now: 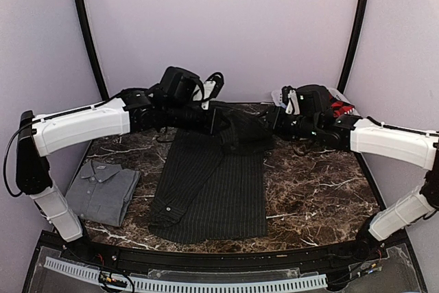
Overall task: Fold and stack the long sleeve shirts
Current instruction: Pass from the right arm to the left, then move the right arm to the center of the board with the 1/3-folded shirt.
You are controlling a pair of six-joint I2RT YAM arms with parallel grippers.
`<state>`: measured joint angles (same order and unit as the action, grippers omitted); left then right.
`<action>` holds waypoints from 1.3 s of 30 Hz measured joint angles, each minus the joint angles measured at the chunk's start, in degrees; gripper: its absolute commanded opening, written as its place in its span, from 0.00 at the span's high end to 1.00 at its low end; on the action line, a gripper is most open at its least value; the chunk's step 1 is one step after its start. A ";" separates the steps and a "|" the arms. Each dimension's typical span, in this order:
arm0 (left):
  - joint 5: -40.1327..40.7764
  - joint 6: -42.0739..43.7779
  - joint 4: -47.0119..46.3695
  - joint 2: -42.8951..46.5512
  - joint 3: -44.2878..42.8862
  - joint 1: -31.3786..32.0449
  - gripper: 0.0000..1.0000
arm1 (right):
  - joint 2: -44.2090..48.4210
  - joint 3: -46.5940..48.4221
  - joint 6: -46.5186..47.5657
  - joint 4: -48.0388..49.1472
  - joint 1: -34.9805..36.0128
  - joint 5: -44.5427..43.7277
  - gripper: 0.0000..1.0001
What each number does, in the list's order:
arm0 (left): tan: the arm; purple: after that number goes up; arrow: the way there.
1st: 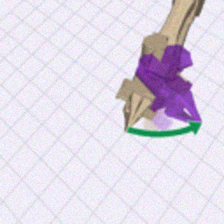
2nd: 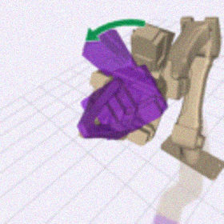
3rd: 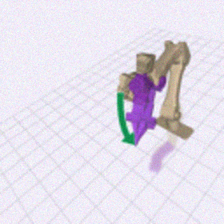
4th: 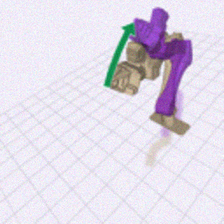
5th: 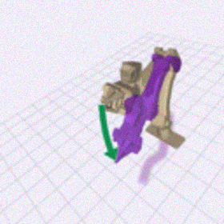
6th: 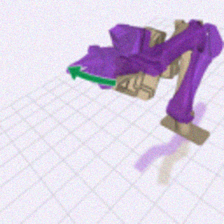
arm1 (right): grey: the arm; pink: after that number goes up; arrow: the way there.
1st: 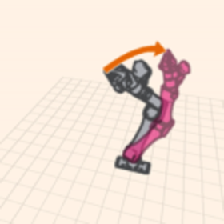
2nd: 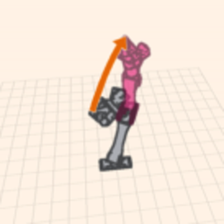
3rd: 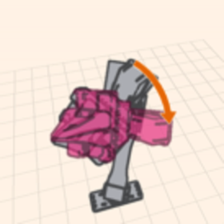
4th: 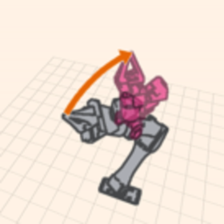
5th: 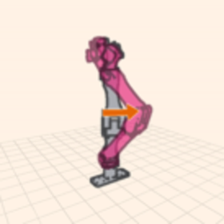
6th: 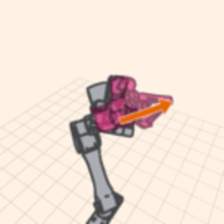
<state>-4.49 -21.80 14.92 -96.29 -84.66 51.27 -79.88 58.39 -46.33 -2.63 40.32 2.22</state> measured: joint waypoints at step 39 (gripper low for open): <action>-12.70 -16.92 0.31 4.55 7.39 -20.90 1.00 | -19.76 -2.86 3.80 -17.09 7.10 -6.54 0.76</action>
<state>-17.19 -38.72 15.22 -91.74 -77.28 30.37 -99.63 55.53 -42.52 -19.73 47.42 -4.32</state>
